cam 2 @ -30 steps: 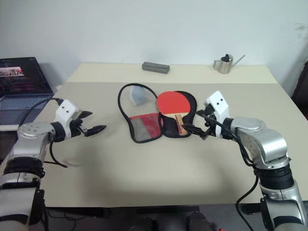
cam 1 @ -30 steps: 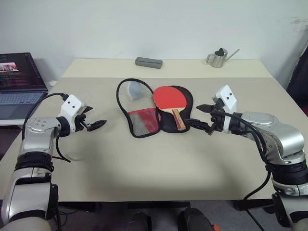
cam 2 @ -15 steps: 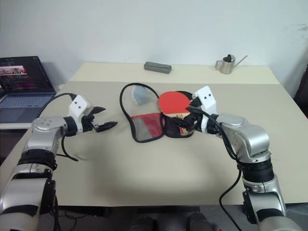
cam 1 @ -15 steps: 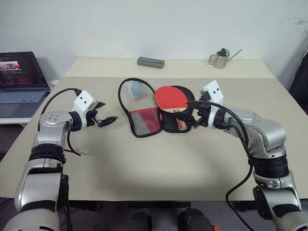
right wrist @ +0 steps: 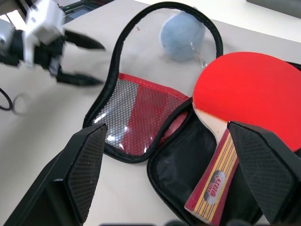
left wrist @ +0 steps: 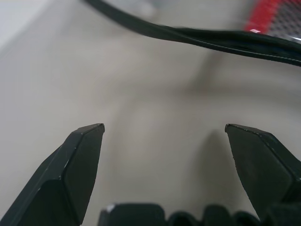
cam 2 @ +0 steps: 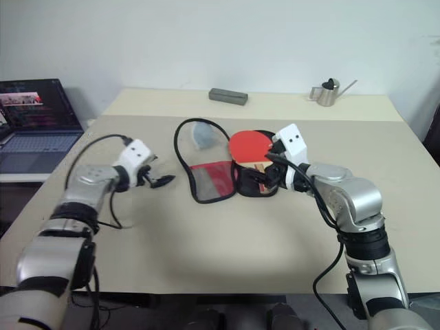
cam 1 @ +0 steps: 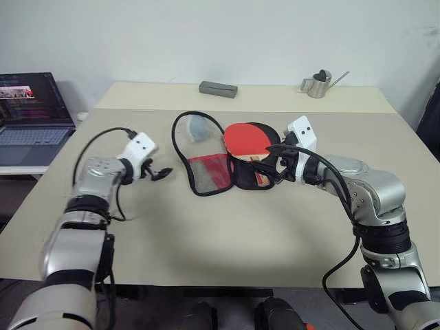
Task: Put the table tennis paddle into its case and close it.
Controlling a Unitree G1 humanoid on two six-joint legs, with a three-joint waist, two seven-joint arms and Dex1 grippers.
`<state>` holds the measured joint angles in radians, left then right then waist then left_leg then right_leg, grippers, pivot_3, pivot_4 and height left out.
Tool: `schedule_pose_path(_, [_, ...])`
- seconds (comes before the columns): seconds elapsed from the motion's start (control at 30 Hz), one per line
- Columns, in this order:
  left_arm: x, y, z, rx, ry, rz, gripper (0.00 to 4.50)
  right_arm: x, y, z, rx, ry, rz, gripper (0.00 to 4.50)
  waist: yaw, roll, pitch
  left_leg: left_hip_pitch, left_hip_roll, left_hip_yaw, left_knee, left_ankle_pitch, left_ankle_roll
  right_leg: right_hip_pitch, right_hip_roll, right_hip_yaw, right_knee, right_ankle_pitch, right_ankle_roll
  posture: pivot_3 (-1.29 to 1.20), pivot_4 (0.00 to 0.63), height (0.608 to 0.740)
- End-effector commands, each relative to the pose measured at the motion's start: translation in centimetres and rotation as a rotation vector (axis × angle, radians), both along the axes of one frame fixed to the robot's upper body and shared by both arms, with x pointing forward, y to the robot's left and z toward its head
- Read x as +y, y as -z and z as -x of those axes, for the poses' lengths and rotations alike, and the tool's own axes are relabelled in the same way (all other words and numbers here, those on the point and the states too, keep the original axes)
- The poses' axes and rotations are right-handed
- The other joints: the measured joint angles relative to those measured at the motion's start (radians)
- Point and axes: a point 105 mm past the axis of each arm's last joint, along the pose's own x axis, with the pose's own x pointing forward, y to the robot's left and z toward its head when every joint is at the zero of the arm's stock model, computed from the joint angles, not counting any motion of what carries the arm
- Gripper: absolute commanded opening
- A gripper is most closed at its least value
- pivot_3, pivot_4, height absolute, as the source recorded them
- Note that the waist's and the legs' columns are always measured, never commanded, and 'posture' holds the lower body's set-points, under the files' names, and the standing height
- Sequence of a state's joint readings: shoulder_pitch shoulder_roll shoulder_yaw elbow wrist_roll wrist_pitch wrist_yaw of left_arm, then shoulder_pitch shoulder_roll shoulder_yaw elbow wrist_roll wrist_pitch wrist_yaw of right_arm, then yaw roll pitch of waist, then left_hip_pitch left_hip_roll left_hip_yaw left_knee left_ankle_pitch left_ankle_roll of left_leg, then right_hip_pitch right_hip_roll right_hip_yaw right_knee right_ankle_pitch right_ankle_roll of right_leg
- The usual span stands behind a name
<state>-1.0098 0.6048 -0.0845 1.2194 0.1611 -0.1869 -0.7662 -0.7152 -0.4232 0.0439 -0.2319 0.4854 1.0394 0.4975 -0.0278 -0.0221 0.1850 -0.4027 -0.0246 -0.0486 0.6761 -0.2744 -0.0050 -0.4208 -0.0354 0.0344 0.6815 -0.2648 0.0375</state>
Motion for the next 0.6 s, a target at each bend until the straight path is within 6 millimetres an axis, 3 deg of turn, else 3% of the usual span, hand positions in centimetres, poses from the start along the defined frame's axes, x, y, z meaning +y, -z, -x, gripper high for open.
schedule_pose_path(0.03, [-1.5,-1.0,-1.1,-0.051,0.004,-0.035,4.5,-0.3,-1.2,0.6,-0.05,0.006,-0.007,4.48,0.001,0.0,0.0,0.0,0.0,0.0,0.0,0.0,0.0,0.0,0.0,0.0,0.0,0.0,0.0,0.0,0.15,0.74])
schedule_pose_path(0.17, [-3.2,-1.6,-1.9,-0.081,0.009,-0.045,4.5,-1.0,-1.2,0.9,-0.051,0.035,-0.006,4.48,0.002,0.0,0.0,0.0,0.0,0.0,0.0,0.0,0.0,0.0,0.0,0.0,0.001,0.0,0.0,0.0,0.15,0.74])
schedule_pose_path(0.33, [-5.8,-3.6,-2.9,-0.152,0.045,-0.051,4.5,-2.2,-1.1,1.5,-0.05,0.082,0.003,4.48,0.004,0.0,0.0,-0.001,-0.001,-0.001,0.001,0.0,0.0,0.0,0.0,-0.001,0.0,0.0,0.0,0.0,0.15,0.74])
schedule_pose_path(0.6, [-9.7,-9.0,-2.8,-0.235,0.213,0.173,4.5,-3.8,-1.3,2.8,-0.043,0.142,0.0,4.48,-0.002,0.0,0.0,-0.003,-0.001,-0.001,0.001,0.0,0.0,-0.001,0.0,-0.001,0.0,0.0,0.0,0.0,0.15,0.74])
